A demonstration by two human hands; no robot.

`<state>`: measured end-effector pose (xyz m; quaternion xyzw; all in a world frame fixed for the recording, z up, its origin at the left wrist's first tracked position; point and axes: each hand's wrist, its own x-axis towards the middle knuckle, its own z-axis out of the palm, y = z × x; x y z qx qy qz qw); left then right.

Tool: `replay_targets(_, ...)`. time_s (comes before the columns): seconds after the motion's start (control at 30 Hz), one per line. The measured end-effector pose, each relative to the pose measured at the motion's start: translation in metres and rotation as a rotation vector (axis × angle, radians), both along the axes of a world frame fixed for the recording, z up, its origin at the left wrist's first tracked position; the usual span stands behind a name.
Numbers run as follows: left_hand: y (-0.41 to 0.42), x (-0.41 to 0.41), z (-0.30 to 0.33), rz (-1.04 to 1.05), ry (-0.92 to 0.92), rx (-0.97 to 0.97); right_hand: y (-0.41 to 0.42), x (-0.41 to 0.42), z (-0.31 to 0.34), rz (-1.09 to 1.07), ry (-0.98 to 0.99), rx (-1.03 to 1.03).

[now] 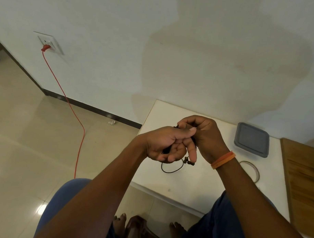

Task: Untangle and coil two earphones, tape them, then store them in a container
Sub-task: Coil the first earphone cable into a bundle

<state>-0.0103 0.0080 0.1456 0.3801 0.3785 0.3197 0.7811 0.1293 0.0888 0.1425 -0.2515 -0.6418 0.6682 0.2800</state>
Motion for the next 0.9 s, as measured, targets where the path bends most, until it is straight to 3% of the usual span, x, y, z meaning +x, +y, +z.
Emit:
replay_targets(0.3, 0.008, 0.010, 0.006, 0.127, -0.763, 0.125, -0.007, -0.005, -0.002, 0.191, 0.010, -0.325)
replay_targets(0.4, 0.010, 0.002, 0.007, 0.318, -0.729, 0.177, -0.012, -0.007, -0.011, 0.088, -0.094, -0.285)
replay_targets(0.6, 0.012, -0.002, 0.005, 0.642, -0.734, 0.163, -0.018, -0.012, -0.012, 0.175, -0.132, -0.395)
replay_targets(0.73, 0.015, -0.006, 0.005, 0.842, -0.723, 0.105, -0.023, -0.014, -0.012, 0.161, -0.220, -0.260)
replay_targets(0.9, 0.017, -0.014, 0.002, 1.036, -0.530, 0.080, -0.027, -0.016, -0.011, 0.140, -0.365, 0.042)
